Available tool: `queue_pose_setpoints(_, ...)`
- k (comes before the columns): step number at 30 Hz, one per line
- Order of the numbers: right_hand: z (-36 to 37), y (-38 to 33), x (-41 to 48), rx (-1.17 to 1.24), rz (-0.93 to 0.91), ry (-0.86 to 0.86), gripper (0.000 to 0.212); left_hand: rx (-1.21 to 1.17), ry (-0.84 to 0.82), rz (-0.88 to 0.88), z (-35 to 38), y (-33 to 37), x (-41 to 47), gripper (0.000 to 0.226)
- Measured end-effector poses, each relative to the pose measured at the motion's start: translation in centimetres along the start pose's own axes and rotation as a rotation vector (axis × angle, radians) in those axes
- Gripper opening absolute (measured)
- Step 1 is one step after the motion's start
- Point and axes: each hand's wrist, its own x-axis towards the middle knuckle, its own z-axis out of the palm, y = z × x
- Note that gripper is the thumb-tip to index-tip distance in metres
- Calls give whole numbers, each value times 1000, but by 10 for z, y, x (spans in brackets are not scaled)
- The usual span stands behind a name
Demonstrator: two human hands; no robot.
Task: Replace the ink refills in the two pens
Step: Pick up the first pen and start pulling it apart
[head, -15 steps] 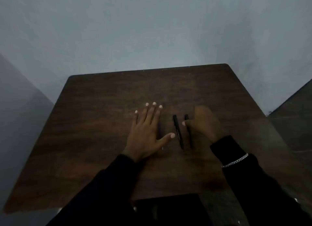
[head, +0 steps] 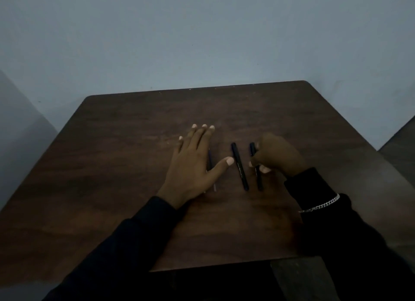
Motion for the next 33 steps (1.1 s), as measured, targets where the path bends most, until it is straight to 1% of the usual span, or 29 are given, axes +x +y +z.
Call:
queue_pose_setpoints(3,2,8,3,19,-32,23,22,-39,22,5,4,-1,-3,91)
queue_pose_setpoints(7,-1,14,-4,101,-77,100,23,-72,114,28,3,-1,-7,90)
queue_pose_setpoints(8,-4,14,-6,135,-103,120,26,-77,138,35,2,-1,-6,90)
queue_pose_setpoints(9,-7,13,-10,174,-143,136,28,-87,156,35,1,-2,-5,90)
queue_pose_setpoints(12,-18,4,-24,283,-299,195,23,-144,188,32,-1,-5,-4,87)
queue_pose_setpoints(13,-21,0,-27,334,-345,198,26,-170,199,31,-2,-4,-4,86)
queue_pose_setpoints(15,-21,-8,-29,478,-429,160,34,-241,227,31,-4,-2,-4,85)
queue_pose_setpoints(16,-20,-14,-31,552,-469,126,35,-281,245,29,-6,-1,-4,85)
queue_pose_setpoints(18,-14,-29,-34,668,-557,53,28,-359,278,12,-7,-3,-3,85)
queue_pose_setpoints(20,-5,-43,-35,734,-628,-5,24,-425,293,-13,-9,-5,-1,85)
queue_pose_setpoints(22,6,-52,-33,733,-662,-36,26,-436,295,-14,-10,-7,0,83)
queue_pose_setpoints(25,22,-54,-27,713,-695,-48,24,-389,294,29,-5,-14,2,65)
queue_pose_setpoints(29,33,-49,-19,773,-714,-74,20,-380,321,88,-2,-17,4,40)
queue_pose_setpoints(33,35,-48,-18,771,-744,-30,16,-347,320,100,1,-17,3,21)
